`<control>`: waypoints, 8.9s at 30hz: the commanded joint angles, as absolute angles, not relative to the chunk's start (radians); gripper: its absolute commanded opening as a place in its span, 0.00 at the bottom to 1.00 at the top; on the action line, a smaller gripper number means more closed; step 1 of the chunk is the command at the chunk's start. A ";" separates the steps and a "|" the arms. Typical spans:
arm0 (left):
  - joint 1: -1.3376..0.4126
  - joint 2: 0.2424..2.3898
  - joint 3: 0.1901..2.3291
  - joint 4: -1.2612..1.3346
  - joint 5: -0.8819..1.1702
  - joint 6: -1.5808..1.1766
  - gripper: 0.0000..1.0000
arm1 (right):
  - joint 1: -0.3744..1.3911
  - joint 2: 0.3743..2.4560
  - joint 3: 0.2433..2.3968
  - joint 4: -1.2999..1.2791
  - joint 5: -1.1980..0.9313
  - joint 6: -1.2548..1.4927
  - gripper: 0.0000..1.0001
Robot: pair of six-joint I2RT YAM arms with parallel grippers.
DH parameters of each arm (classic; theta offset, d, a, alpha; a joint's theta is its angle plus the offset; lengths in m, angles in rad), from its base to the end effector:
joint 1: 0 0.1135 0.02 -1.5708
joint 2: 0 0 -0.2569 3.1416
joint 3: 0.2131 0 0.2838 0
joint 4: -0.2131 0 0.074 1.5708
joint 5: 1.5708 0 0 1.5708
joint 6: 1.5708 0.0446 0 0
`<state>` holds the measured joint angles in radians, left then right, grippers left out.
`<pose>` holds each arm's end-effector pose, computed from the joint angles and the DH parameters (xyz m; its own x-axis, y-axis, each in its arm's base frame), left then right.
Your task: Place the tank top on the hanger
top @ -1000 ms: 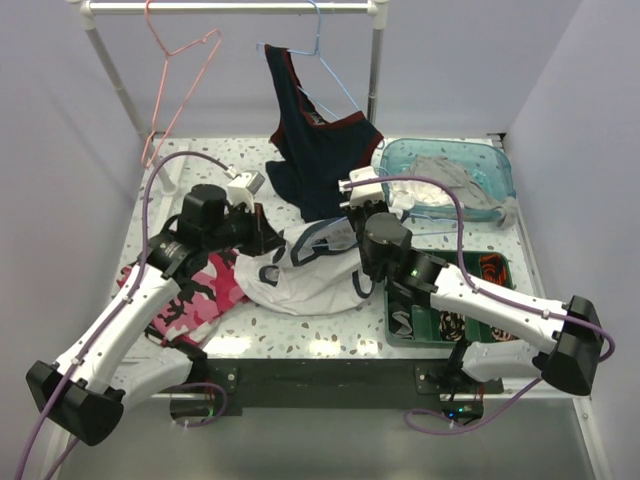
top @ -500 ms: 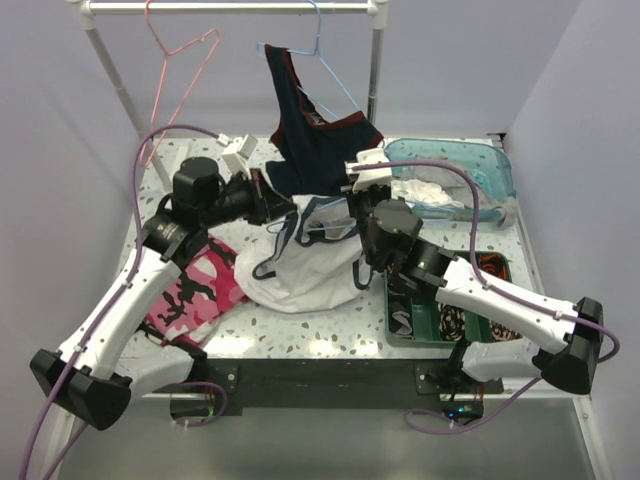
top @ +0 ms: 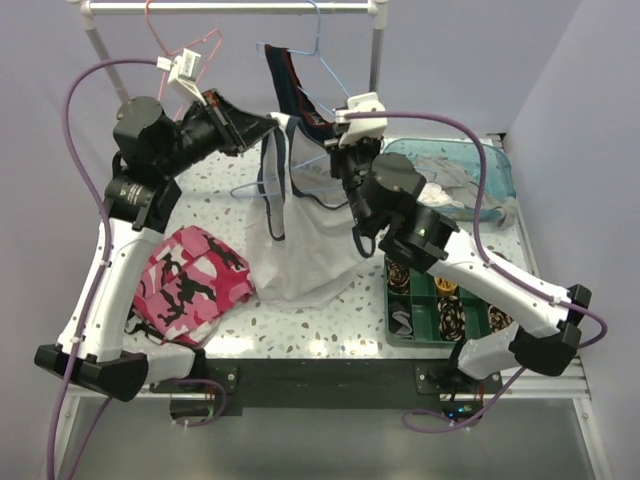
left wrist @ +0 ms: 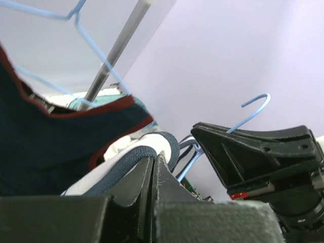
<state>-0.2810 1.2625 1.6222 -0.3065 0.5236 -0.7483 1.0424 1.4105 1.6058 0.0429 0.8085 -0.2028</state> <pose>0.2753 -0.1027 0.5181 -0.4524 -0.4827 -0.7499 0.5623 0.4983 -0.6599 0.1999 0.2785 0.5045 0.1653 0.0072 -0.9862 -0.2131 0.9766 -0.0286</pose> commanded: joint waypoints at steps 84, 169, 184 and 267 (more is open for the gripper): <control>-0.247 0.819 1.287 -0.517 0.732 -0.114 0.70 | 1.046 1.391 1.793 -0.396 0.393 -0.014 0.00; -0.571 0.664 1.138 -0.816 -0.088 -0.367 0.00 | 1.048 1.186 1.537 -0.241 0.429 0.049 0.99; -0.571 0.974 1.604 -0.937 -0.451 -0.333 0.00 | 1.048 1.175 1.609 -0.285 0.456 0.051 0.99; -0.282 1.582 2.082 -0.773 -0.077 -0.138 0.26 | 1.046 0.980 1.197 -0.284 0.499 0.244 0.98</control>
